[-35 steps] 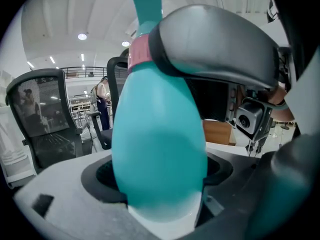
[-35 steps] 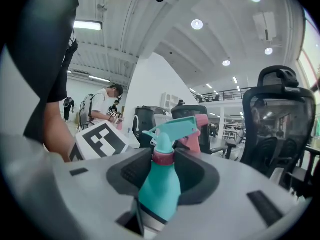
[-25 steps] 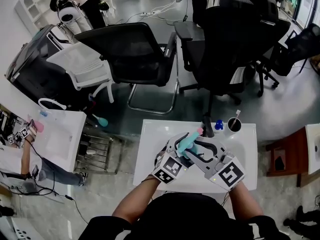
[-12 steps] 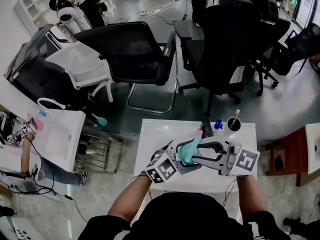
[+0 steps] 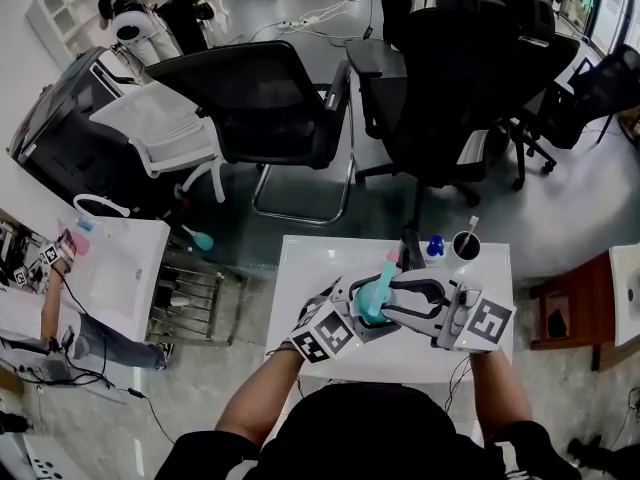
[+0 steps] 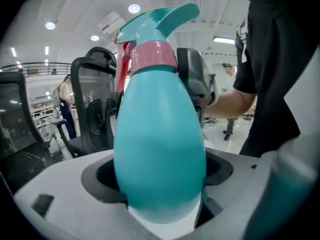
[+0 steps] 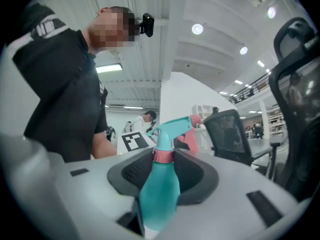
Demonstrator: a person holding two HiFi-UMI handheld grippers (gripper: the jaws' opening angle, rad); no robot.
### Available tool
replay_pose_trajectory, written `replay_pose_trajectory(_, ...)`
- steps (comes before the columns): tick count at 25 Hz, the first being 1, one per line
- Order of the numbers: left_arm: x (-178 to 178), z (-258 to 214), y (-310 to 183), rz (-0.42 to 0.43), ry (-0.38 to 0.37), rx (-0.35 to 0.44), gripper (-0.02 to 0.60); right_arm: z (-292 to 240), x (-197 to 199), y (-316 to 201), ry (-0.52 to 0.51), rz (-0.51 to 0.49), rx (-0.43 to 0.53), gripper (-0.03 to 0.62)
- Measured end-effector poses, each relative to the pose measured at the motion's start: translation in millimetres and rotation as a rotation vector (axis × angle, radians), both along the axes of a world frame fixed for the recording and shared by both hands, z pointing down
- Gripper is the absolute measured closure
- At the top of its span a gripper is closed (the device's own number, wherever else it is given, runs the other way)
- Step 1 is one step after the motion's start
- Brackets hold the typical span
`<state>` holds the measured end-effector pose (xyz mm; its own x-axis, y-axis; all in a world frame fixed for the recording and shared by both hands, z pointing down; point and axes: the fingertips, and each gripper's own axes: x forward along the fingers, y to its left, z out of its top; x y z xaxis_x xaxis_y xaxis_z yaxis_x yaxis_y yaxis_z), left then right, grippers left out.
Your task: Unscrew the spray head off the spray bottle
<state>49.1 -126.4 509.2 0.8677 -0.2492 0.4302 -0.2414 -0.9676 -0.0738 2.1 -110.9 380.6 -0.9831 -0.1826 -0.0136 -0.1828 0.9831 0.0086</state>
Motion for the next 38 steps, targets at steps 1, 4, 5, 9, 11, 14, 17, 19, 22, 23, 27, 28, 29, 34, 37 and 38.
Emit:
replay_pose_trajectory(1, -4, 3, -7, -0.048, -0.010, -0.012, 0.147, 2, 0, -5, 0.005, 0.056, 0.002, 0.452)
replay_pose_trajectory(4, -16, 12, -27, -0.191, -0.038, -0.046, 0.147, 11, -1, -19, 0.018, 0.208, -0.019, 0.411)
replay_pose_trajectory(5, -19, 14, -32, -0.229, -0.049, -0.053, 0.147, 14, -1, -23, 0.025, 0.249, -0.019, 0.402)
replay_pose_trajectory(9, -28, 24, -45, -0.336, -0.094, -0.070, 0.147, 20, -5, -32, 0.026, 0.381, -0.054, 0.396)
replay_pose_trajectory(11, -32, 25, -48, -0.372, -0.114, -0.053, 0.147, 21, -6, -36, 0.016, 0.422, -0.079, 0.396)
replay_pose_trajectory(14, -32, 26, -50, -0.394, -0.156, -0.005, 0.147, 21, -8, -43, -0.023, 0.448, -0.087, 0.398)
replay_pose_trajectory(17, -28, 29, -46, -0.390, -0.155, -0.006, 0.147, 20, -10, -47, -0.030, 0.467, -0.088, 0.423)
replay_pose_trajectory(19, -27, 28, -45, -0.389, -0.142, -0.016, 0.147, 20, -11, -48, -0.018, 0.466, -0.084, 0.439)
replay_pose_trajectory(22, -28, 23, -42, -0.371, -0.132, -0.015, 0.147, 16, -12, -45, -0.013, 0.441, -0.069, 0.444)
replay_pose_trajectory(23, -27, 21, -40, -0.358, -0.124, -0.014, 0.147, 14, -12, -43, -0.011, 0.424, -0.061, 0.445)
replay_pose_trajectory(27, -21, 10, -30, -0.281, -0.073, -0.009, 0.147, 3, -12, -34, -0.022, 0.332, -0.031, 0.448)
replay_pose_trajectory(28, -19, 7, -26, -0.257, -0.065, -0.002, 0.147, 0, -11, -31, -0.033, 0.306, -0.028, 0.450)
replay_pose_trajectory(29, -18, 4, -23, -0.230, -0.060, 0.008, 0.147, -4, -11, -27, -0.046, 0.275, -0.025, 0.450)
replay_pose_trajectory(34, -11, -22, 5, -0.044, 0.008, 0.056, 0.147, -25, -7, 1, -0.110, 0.076, -0.058, 0.451)
replay_pose_trajectory(37, -8, -44, 18, 0.046, 0.080, 0.068, 0.147, -37, 2, 9, -0.177, -0.020, -0.054, 0.453)
replay_pose_trajectory(38, -6, -52, 21, 0.071, 0.106, 0.073, 0.147, -41, 6, 10, -0.204, -0.043, -0.043, 0.453)
